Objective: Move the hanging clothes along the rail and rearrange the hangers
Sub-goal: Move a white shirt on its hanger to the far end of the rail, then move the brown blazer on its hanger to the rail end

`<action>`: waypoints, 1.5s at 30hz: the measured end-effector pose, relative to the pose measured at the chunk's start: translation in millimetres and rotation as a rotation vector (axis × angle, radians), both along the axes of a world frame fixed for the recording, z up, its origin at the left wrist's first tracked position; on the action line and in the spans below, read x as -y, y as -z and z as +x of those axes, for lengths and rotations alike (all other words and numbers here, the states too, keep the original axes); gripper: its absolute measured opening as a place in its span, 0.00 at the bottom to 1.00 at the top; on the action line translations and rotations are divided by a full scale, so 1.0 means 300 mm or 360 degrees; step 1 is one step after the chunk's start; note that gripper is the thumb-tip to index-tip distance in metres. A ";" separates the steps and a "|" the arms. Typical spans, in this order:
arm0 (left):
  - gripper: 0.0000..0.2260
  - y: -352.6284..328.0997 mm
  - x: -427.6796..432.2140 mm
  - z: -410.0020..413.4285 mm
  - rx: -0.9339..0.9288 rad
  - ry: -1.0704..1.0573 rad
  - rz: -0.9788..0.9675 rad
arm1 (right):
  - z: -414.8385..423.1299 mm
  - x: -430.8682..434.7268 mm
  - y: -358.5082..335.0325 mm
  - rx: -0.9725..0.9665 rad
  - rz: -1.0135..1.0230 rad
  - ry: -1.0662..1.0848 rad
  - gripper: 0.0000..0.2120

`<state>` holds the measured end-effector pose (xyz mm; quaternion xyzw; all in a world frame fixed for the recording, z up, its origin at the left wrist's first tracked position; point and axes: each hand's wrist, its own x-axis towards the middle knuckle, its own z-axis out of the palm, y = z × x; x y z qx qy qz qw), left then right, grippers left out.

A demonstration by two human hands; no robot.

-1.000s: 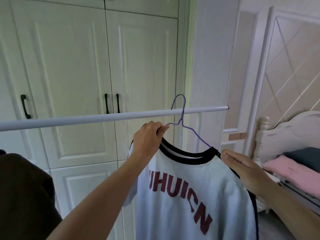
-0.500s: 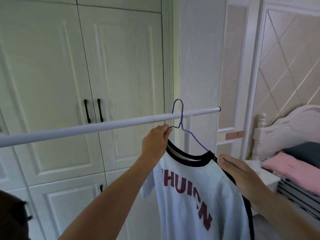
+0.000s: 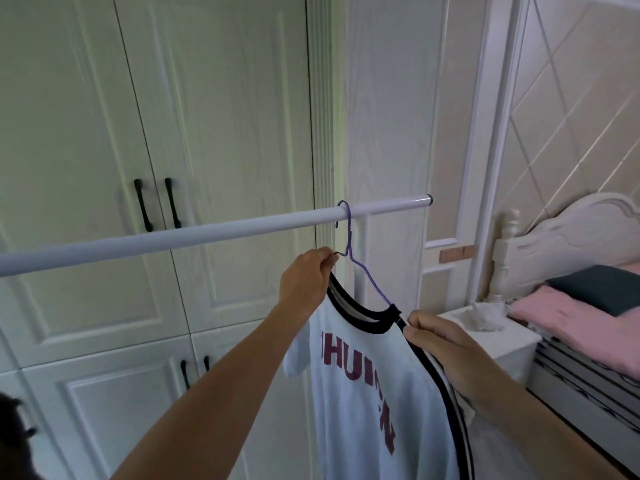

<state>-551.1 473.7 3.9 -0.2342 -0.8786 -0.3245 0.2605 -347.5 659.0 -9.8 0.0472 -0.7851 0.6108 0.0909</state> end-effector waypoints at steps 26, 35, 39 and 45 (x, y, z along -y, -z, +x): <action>0.13 0.107 0.727 0.593 0.0349 0.0006 0.0246 | 0.107 0.412 0.083 -0.0553 0.0489 0.0002 0.10; 0.09 0.039 1.081 1.053 -0.0047 -0.0303 0.0449 | 0.064 0.892 0.154 -0.0337 0.0270 -0.0484 0.09; 0.08 0.044 1.246 1.209 -0.0161 -0.0566 0.0380 | 0.105 1.106 0.181 -0.0241 0.0261 -0.0661 0.05; 0.11 0.084 1.484 1.410 -0.0375 -0.1062 0.0504 | 0.236 1.418 0.204 -0.0171 0.0369 -0.0994 0.05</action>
